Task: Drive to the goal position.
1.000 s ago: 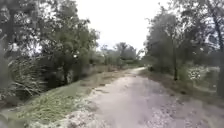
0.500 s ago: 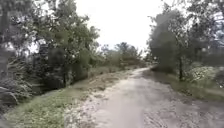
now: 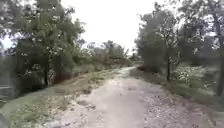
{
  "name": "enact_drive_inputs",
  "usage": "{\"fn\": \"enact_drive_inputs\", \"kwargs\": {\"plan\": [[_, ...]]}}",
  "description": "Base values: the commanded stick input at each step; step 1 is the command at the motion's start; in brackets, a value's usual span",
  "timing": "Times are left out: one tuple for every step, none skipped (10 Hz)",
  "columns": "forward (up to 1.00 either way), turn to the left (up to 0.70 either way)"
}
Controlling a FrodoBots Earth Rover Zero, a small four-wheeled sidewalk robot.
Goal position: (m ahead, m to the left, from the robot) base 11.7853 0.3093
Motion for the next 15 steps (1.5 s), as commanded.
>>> {"fn": "enact_drive_inputs", "kwargs": {"plan": [[0.70, 0.00], [0.70, 0.00], [0.70, 0.00], [0.70, 0.00], [0.70, 0.00], [0.70, 0.00], [0.70, 0.00], [0.70, 0.00], [0.70, 0.00], [0.70, 0.00], [0.70, 0.00], [0.70, 0.00], [0.70, 0.00], [0.70, 0.00], [0.70, 0.00]]}}
